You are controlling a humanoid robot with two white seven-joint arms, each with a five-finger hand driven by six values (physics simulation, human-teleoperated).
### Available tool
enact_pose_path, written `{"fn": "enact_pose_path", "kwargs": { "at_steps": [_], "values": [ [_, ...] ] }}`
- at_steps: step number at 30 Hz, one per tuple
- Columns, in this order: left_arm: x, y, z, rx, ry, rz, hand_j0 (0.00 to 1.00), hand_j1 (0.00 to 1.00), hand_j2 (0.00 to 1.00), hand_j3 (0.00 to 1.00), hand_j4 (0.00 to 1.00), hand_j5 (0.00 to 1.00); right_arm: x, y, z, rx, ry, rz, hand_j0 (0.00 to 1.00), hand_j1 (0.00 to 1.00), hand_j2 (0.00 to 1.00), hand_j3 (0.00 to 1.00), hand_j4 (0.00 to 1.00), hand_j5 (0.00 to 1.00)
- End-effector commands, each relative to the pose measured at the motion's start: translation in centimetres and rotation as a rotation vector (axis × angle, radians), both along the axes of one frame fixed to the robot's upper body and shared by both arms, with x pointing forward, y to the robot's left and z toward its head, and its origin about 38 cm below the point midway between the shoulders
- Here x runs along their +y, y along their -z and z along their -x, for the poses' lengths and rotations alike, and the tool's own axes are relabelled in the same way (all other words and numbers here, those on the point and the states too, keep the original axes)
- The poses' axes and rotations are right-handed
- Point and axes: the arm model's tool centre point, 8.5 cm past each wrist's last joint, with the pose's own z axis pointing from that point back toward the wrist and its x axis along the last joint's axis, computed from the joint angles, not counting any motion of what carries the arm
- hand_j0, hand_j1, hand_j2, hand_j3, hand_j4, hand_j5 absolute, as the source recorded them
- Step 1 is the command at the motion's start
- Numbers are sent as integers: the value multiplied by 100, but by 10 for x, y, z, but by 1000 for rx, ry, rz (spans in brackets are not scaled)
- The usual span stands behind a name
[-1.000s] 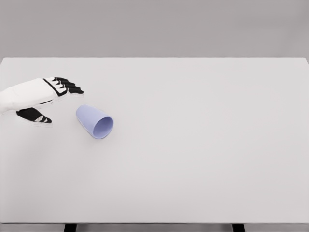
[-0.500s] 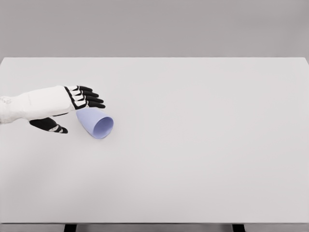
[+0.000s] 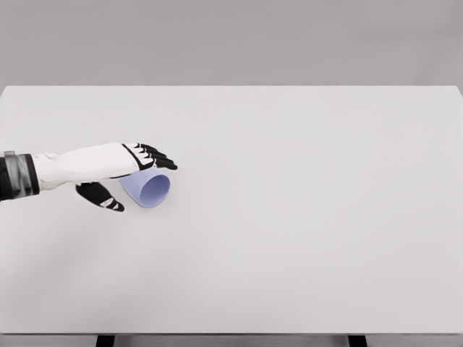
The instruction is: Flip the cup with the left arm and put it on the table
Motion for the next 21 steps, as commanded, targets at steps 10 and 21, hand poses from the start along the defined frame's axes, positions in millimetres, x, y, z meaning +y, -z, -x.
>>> {"fn": "enact_pose_path", "kwargs": {
  "at_steps": [10,21],
  "values": [
    [-5,31,-16,10,-58,-57,100,100,100,100,100,100,0,0,0,0,-1,0,100,100,100,100,100,100],
    [-9,44,-24,14,-98,-98,100,100,100,100,100,100,0,0,0,0,-1,0,100,100,100,100,100,100]
  ]
}}
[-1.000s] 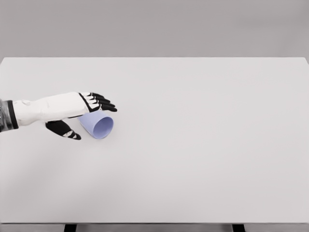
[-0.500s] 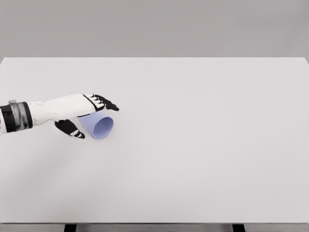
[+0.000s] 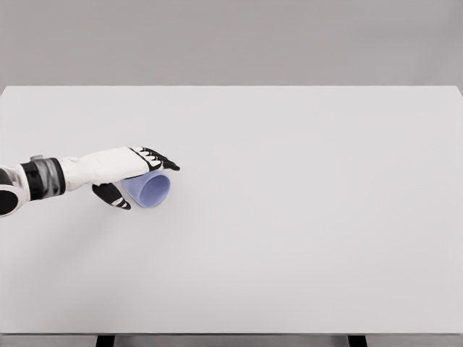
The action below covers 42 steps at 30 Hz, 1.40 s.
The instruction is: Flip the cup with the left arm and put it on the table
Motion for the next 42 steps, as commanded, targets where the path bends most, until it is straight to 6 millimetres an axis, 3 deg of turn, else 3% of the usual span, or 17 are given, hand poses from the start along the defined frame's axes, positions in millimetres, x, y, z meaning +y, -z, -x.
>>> {"fn": "enact_pose_path", "kwargs": {
  "at_steps": [1,17,20,26,34,38,42],
  "values": [
    [0,3,-1,5,-10,-2,100,100,100,100,100,100,0,0,0,0,1,0,100,100,100,100,100,100],
    [-3,11,-3,-1,-8,-30,95,95,95,95,95,95,0,0,0,0,-1,0,100,100,100,100,100,100],
    [-3,12,-2,2,-7,-31,86,86,86,86,86,86,0,0,0,0,-1,0,100,100,100,100,100,100],
    [-7,14,-2,6,-3,-24,79,79,79,79,79,79,0,0,0,0,1,0,100,100,100,100,100,100],
    [-8,14,-1,8,5,-21,44,44,44,44,44,44,0,0,0,0,1,0,100,100,100,100,100,100],
    [-8,10,-3,3,6,-8,43,43,43,43,43,43,0,0,0,0,-1,0,100,100,100,100,100,100],
    [-11,-2,-4,86,-16,161,43,43,43,43,43,43,0,0,0,0,-1,0,100,100,100,100,100,100]
  ]
}}
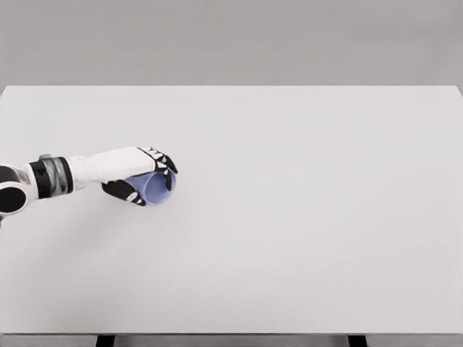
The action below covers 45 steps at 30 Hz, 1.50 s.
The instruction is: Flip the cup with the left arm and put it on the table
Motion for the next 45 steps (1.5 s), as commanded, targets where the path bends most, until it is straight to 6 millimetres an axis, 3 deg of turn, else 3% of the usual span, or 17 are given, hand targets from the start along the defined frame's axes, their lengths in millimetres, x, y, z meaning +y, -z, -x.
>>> {"fn": "enact_pose_path", "kwargs": {
  "at_steps": [1,10,17,21,24,27,43,45],
  "values": [
    [0,-4,0,36,-13,70,43,43,43,43,43,43,0,0,0,0,0,0,100,100,100,100,100,100],
    [15,-24,4,204,-8,278,43,43,43,43,43,43,0,0,0,0,1,0,100,100,100,100,100,100],
    [30,-46,-18,379,-90,682,43,43,43,43,43,43,0,0,0,0,0,0,100,100,100,100,100,100],
    [17,-22,-36,478,-154,787,43,43,43,43,43,43,0,0,0,0,0,0,100,100,100,100,100,100],
    [-5,-7,-66,583,-235,868,44,44,44,44,44,44,0,0,0,0,1,0,100,100,100,100,100,100],
    [-24,15,-79,663,-289,905,44,44,44,44,44,44,0,0,0,0,1,0,100,100,100,100,100,100],
    [-33,27,-76,703,-299,900,48,48,48,48,48,48,0,0,0,0,0,0,100,100,100,100,100,100],
    [-35,27,-75,706,-294,902,57,57,57,57,57,57,0,0,0,0,0,0,100,100,100,100,100,100]
  ]
}}
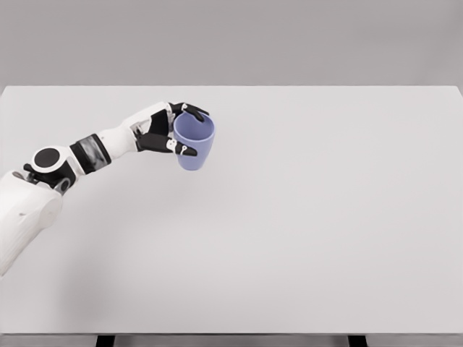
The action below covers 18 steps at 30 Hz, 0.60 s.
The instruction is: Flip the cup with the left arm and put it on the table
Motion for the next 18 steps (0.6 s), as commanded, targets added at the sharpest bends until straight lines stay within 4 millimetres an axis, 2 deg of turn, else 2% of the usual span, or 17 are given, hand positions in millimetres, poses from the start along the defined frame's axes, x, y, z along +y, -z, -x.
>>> {"fn": "enact_pose_path", "kwargs": {
  "at_steps": [1,3,7,10,18],
  "values": [
    [-3,-1,0,1,3,10,59,59,59,59,59,59,0,0,0,1,-1,0,100,100,100,100,100,100],
    [-3,-1,0,0,4,11,76,76,76,76,76,76,0,0,0,0,1,0,100,100,100,100,100,100],
    [-3,-2,0,-6,6,10,91,91,91,91,91,91,0,0,0,0,1,0,100,100,100,100,100,100],
    [-4,-2,0,-7,7,10,96,96,96,96,96,96,0,0,0,0,1,0,100,100,100,100,100,100],
    [-2,-4,0,-13,4,9,99,99,99,99,99,99,0,0,0,0,1,0,100,100,100,100,100,100]
  ]
}}
